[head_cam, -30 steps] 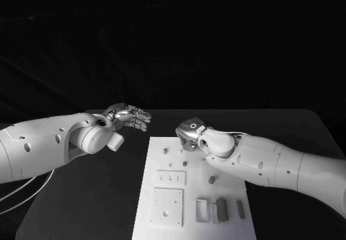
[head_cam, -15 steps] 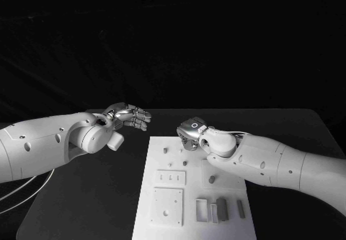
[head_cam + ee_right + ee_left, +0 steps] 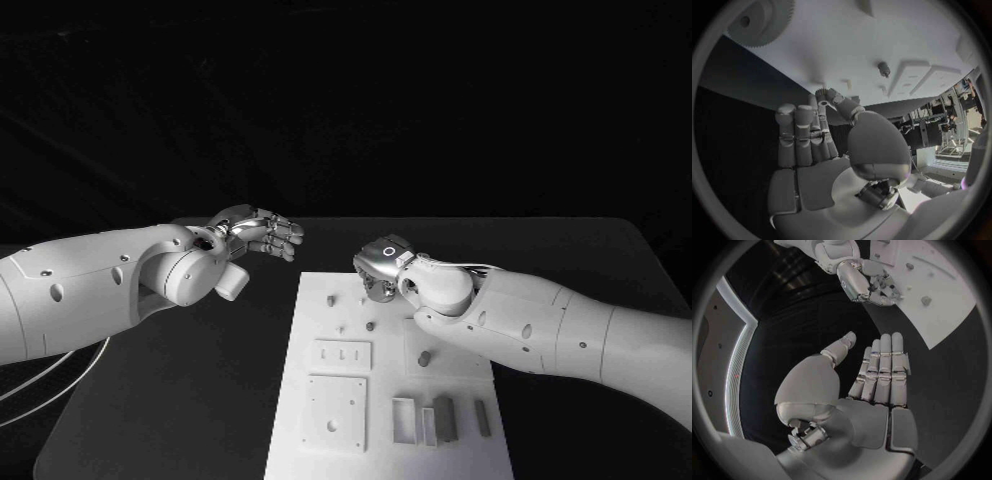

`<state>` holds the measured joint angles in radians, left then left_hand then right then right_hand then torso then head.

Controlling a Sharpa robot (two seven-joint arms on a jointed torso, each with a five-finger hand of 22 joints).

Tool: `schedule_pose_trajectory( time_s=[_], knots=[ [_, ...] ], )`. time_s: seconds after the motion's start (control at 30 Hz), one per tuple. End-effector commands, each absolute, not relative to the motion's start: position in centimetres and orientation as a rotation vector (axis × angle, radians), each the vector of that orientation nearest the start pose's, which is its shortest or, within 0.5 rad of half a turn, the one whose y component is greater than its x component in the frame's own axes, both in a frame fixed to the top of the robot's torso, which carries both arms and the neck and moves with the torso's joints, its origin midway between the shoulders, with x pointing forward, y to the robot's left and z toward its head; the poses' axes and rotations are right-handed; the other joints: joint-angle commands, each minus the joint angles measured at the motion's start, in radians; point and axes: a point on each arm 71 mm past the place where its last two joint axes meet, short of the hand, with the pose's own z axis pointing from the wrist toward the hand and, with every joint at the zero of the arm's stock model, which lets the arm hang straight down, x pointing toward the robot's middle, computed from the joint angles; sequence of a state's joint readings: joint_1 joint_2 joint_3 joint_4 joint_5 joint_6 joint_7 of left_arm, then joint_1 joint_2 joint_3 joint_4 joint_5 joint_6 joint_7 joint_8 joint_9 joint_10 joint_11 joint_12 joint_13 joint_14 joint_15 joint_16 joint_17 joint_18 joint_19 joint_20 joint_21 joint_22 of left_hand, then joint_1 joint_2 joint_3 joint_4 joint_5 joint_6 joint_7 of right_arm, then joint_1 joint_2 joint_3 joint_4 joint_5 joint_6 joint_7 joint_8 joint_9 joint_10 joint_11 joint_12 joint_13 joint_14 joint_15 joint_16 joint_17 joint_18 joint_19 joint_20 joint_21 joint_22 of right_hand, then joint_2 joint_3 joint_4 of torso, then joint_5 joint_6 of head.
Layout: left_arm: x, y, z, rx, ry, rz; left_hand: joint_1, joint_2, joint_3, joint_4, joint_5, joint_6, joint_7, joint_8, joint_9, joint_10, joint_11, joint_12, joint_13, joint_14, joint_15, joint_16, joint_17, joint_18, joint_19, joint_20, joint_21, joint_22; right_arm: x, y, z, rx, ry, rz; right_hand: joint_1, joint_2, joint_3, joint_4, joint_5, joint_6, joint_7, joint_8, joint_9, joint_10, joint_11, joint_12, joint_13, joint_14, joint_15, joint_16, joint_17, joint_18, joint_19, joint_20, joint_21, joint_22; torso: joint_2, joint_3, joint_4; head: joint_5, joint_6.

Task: Assemble the parts on the task board

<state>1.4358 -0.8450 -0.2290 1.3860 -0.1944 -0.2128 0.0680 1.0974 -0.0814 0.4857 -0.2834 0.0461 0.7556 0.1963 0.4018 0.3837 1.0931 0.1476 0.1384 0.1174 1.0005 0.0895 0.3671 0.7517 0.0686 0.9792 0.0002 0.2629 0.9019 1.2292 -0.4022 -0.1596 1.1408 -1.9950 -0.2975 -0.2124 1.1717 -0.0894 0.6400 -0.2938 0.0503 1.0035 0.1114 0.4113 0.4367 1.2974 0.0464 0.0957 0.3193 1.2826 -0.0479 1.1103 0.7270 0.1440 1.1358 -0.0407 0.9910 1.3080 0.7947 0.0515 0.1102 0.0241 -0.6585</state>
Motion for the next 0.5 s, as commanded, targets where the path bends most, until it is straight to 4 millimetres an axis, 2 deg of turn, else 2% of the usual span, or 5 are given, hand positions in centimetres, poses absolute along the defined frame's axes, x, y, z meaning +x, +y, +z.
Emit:
schedule_pose_trajectory(
  time_s=[0.03, 0.2, 0.4, 0.5],
  knots=[
    [52.68, 25.2, -15.15, -0.93, 1.733, -1.177, 0.0, 0.0, 0.004, -0.001, 0.003, 0.009, 0.004, -0.007, -0.001, 0.008, 0.002, -0.007, 0.001, 0.005, 0.001, -0.004, 0.002, 0.013, -0.001, -0.008, -0.006, 0.001, 52.29, -7.28, -22.55, -0.737, 1.498, 0.307, 0.005, 0.003, 0.007, 0.0, 0.001, 0.007, 0.002, 0.001, 0.001, 0.011, 0.007, 0.002, 0.001, -0.003, -0.007, 0.004, -0.002, 0.118, 0.001, -0.006, 0.003, 0.02, 0.0, -0.0009, 0.0001, -0.001, 0.0],
    [52.67, 25.18, -15.15, -0.929, 1.733, -1.177, 0.0, 0.0, 0.004, -0.001, 0.003, 0.009, 0.004, -0.007, -0.001, 0.008, 0.002, -0.007, 0.001, 0.005, 0.001, -0.004, 0.002, 0.013, -0.001, -0.008, -0.007, 0.001, 52.25, -7.26, -22.52, -0.734, 1.496, 0.307, 0.004, -0.004, 0.005, 0.001, 0.001, 0.006, 0.003, -0.001, 0.001, 0.011, 0.008, 0.0, 0.0, -0.004, -0.007, 0.003, -0.002, 0.118, 0.0, -0.005, 0.003, 0.02, 0.0, -0.0012, 0.0004, -0.002, 0.001],
    [52.67, 25.22, -15.15, -0.923, 1.739, -1.179, 0.001, 0.0, 0.004, -0.001, 0.003, 0.009, 0.004, -0.007, -0.001, 0.008, 0.002, -0.008, 0.001, 0.006, 0.001, -0.005, 0.002, 0.013, -0.001, -0.008, -0.007, 0.001, 52.35, -7.21, -22.56, -0.732, 1.496, 0.303, -0.01, -0.045, 0.003, 0.004, 0.001, -0.011, 0.01, -0.017, -0.001, -0.003, 0.017, -0.015, -0.006, -0.012, 0.001, 0.0, -0.005, 0.118, -0.005, -0.002, -0.001, 0.017, 0.001, -0.0012, 0.0002, -0.003, 0.003],
    [52.66, 25.31, -15.16, -0.922, 1.739, -1.177, 0.02, 0.008, 0.014, -0.004, 0.004, 0.009, 0.004, -0.008, -0.001, 0.01, 0.002, -0.011, 0.002, 0.006, 0.001, -0.008, 0.005, 0.013, -0.001, -0.009, -0.008, 0.002, 52.45, -7.37, -22.57, -0.728, 1.496, 0.299, -0.006, -0.06, 0.006, 0.003, 0.001, -0.019, 0.013, -0.024, -0.001, -0.009, 0.02, -0.02, -0.008, -0.015, 0.004, -0.001, -0.006, 0.118, -0.007, -0.001, -0.003, 0.015, 0.001, -0.0016, 0.0002, -0.004, 0.003]
  ],
)
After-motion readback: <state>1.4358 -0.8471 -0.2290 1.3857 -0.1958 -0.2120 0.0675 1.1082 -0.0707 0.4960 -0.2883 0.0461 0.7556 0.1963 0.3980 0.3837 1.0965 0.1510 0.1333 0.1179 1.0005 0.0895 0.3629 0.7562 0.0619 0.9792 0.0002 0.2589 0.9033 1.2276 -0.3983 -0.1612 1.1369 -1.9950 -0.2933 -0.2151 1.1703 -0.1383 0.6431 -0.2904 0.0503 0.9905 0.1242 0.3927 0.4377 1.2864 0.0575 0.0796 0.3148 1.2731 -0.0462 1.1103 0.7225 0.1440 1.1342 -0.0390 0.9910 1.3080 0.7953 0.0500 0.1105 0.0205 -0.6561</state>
